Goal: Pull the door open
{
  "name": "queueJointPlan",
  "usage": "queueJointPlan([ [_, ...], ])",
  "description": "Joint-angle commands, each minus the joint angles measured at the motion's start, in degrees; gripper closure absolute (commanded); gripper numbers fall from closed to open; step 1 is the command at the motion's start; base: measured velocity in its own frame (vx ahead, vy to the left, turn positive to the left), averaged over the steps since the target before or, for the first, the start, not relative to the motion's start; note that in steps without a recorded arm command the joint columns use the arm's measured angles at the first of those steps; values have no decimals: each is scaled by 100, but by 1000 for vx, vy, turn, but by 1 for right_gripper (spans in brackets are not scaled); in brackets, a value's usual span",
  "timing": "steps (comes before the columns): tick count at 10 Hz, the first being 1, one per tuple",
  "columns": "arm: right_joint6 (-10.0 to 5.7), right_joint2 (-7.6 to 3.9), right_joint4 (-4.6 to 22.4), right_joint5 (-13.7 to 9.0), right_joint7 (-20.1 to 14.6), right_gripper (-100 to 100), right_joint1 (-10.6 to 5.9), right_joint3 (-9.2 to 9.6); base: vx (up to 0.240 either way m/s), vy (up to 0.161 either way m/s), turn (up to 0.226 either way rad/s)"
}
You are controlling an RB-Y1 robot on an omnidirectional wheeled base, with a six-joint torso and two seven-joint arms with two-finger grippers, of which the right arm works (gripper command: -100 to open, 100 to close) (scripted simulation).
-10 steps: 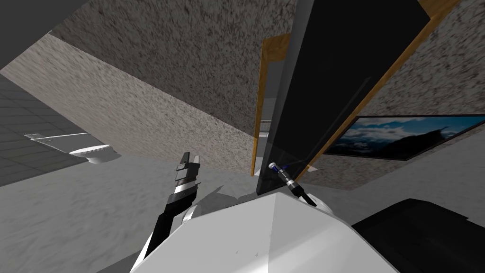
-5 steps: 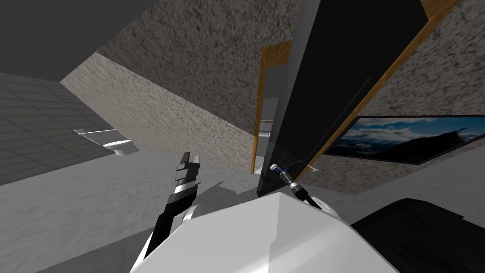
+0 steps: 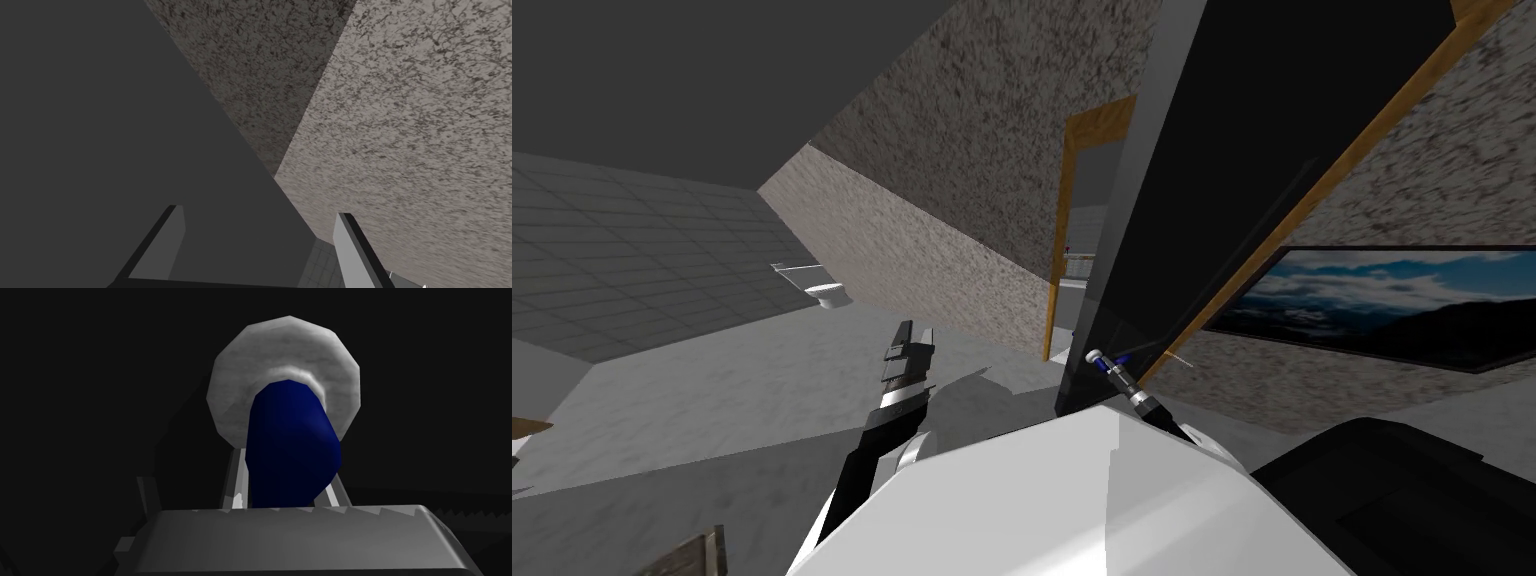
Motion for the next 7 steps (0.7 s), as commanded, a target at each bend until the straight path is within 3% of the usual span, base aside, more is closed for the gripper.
queueJointPlan([
  [1, -119, -73, 47, -25, -24, 100, 47, 18, -204, -76, 142],
  [4, -351, -145, 158, -56, -69, 100, 128, 73, -228, -86, 181],
  [5, -311, -93, 160, -31, -77, 100, 90, 99, -88, -35, 34],
  [7, -154, -80, -89, -120, 116, 100, 115, 201, -180, -43, 77],
])
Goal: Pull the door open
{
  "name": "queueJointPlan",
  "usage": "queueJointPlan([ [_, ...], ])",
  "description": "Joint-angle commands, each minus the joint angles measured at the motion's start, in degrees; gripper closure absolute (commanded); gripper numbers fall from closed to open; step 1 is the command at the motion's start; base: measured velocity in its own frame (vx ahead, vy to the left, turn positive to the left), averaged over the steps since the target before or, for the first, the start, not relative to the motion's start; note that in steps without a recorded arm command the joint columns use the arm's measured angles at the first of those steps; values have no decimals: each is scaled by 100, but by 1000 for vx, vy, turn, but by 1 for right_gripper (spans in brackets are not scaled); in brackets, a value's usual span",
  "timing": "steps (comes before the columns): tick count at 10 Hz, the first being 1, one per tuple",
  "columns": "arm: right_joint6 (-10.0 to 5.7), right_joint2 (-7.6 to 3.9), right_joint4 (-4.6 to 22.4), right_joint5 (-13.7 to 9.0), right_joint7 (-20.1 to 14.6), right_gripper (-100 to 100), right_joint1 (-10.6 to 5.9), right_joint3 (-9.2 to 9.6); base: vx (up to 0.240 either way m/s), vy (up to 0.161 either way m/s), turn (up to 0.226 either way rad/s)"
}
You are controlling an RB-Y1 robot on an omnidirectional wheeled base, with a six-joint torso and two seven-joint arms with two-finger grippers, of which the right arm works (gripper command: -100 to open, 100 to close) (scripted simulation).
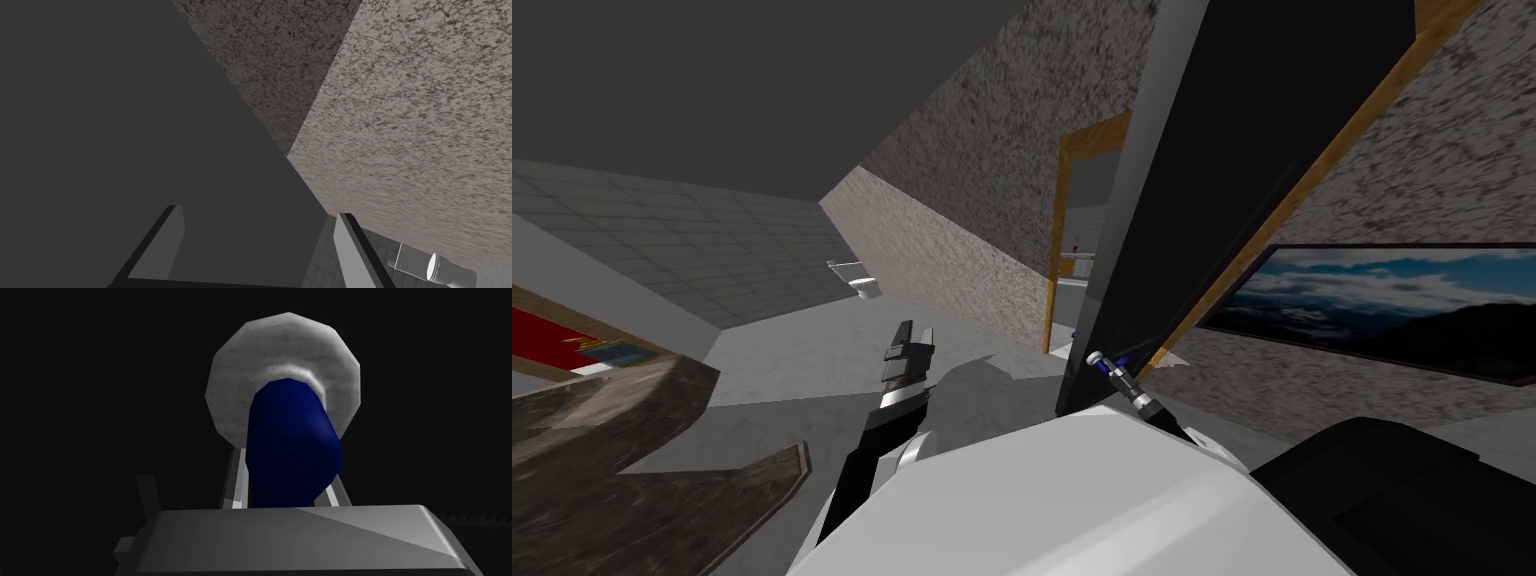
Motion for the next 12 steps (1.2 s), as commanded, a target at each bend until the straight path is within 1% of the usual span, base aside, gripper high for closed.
queueJointPlan([
  [1, 112, 5, -185, -51, 137, 100, 46, 71, -199, -53, 66],
  [2, 185, 7, -291, -95, 218, 100, 52, 109, -182, -55, 60],
  [3, 223, 7, -346, -118, 260, 100, 55, 129, -160, -50, 37],
  [4, 306, 9, -465, -168, 348, 100, 62, 171, -158, -46, 49],
  [6, 392, 11, -588, -221, 439, 100, 69, 216, -119, -55, 52],
  [8, 574, 15, -844, -336, 623, 100, 85, 311, -151, -89, 76],
  [10, 760, 20, -1099, -456, 802, 100, 102, 408, -218, -101, 131],
  [11, 805, 21, -1161, -486, 843, 100, 106, 432, -144, -91, 30],
  [12, 896, 24, -1283, -546, 925, 100, 114, 479, -127, -96, 60],
])
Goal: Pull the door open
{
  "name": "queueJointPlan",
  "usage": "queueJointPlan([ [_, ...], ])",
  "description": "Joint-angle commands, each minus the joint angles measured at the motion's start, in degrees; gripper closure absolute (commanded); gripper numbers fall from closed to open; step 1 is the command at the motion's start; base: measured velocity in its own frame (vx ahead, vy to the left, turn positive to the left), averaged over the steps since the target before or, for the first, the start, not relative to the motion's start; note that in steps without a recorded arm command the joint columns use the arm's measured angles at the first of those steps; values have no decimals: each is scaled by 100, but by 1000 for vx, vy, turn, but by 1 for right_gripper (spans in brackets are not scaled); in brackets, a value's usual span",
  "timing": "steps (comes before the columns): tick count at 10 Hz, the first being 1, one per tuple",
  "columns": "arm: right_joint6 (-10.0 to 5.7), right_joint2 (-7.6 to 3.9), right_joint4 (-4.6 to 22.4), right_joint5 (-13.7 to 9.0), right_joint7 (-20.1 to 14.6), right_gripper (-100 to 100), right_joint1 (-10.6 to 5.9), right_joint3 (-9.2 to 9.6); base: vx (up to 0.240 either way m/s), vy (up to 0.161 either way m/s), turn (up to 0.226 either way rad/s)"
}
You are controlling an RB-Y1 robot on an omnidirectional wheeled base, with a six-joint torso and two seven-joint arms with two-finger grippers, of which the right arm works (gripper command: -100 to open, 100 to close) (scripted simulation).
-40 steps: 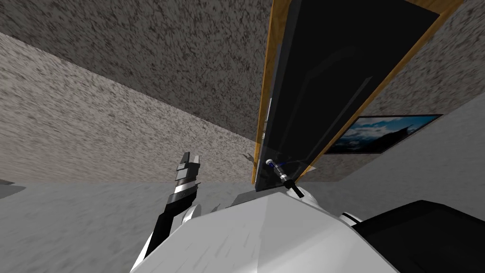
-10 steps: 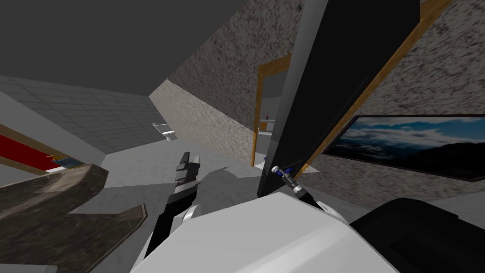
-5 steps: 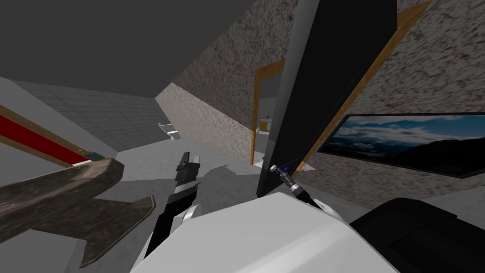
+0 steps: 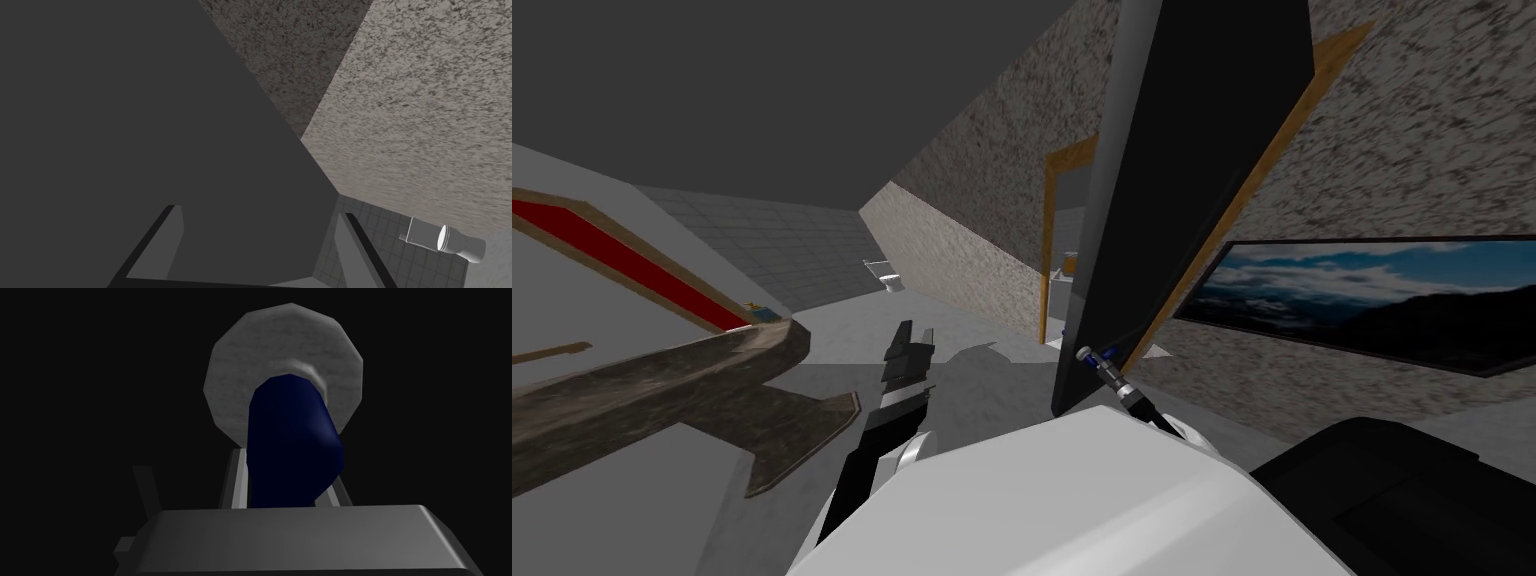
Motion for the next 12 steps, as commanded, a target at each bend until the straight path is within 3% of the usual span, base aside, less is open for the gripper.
queueJointPlan([
  [1, 56, 44, -199, 1, 80, 100, 103, 99, -89, -54, 53],
  [7, 506, 61, -787, -311, 451, 100, 146, 337, -91, -120, 86],
  [12, 407, 39, -394, -297, 243, 100, -14, 259, -125, 0, 174],
])
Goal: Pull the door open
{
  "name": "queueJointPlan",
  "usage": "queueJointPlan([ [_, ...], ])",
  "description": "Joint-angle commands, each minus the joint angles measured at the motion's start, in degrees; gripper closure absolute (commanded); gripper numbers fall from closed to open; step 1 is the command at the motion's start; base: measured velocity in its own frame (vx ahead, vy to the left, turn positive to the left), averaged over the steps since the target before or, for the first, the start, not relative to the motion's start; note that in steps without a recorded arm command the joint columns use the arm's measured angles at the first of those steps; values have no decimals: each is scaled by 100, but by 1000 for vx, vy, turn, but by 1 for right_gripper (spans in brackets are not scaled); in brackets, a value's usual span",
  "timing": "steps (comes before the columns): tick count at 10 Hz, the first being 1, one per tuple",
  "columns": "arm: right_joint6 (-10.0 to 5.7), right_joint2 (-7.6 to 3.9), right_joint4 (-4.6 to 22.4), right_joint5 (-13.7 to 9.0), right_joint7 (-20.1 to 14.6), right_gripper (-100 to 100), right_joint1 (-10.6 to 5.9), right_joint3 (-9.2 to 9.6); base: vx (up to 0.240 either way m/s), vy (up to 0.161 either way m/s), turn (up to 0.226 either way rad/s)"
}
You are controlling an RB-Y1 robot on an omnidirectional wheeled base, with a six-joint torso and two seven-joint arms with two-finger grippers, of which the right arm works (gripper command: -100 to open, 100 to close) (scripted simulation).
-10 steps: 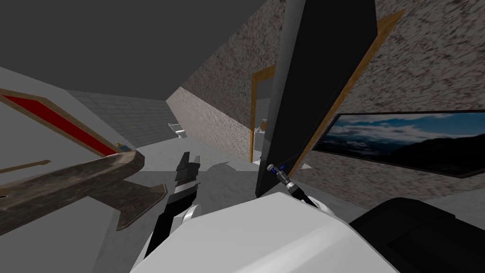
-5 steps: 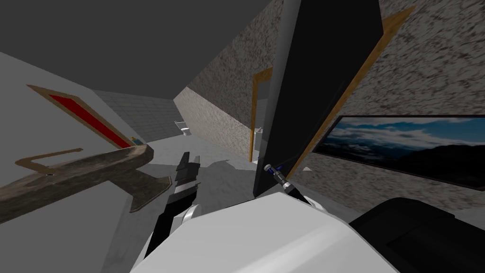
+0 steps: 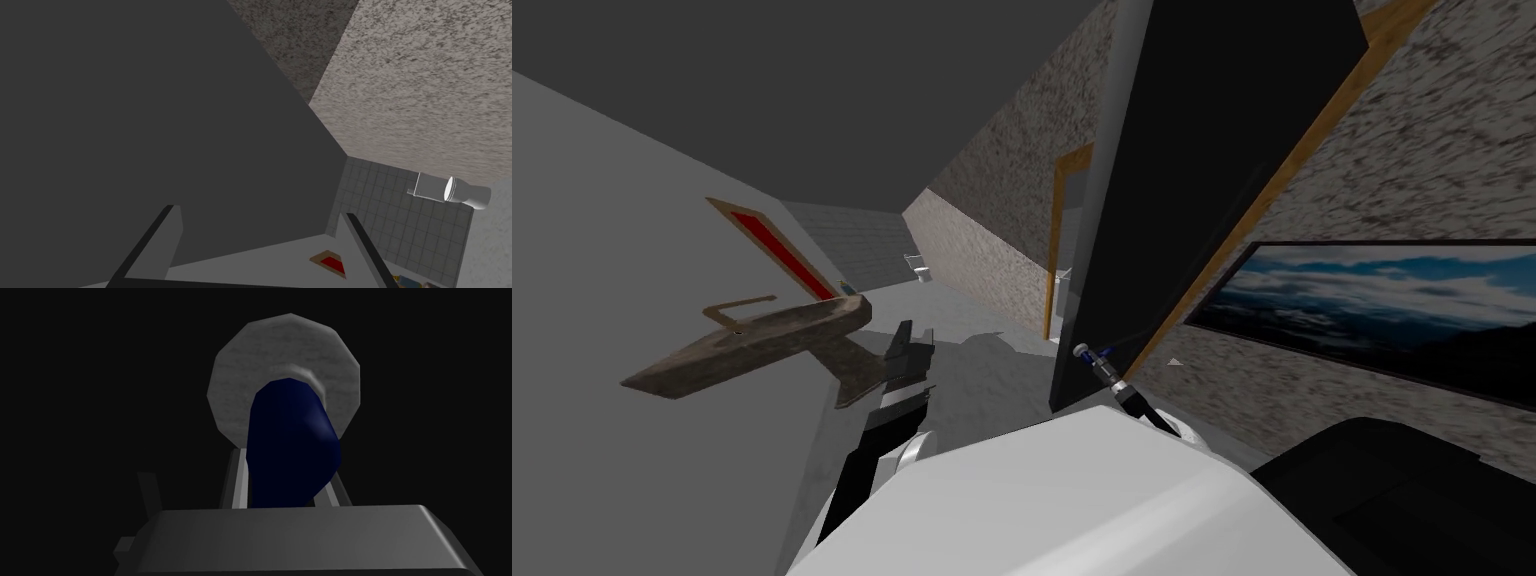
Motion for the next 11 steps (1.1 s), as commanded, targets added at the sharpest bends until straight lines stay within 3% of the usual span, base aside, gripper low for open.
queueJointPlan([
  [1, -68, 74, 139, 46, -61, 100, -43, 80, -213, -35, 212],
  [11, -338, 46, 1033, 16, -458, 100, -475, -36, -195, -74, 192],
])
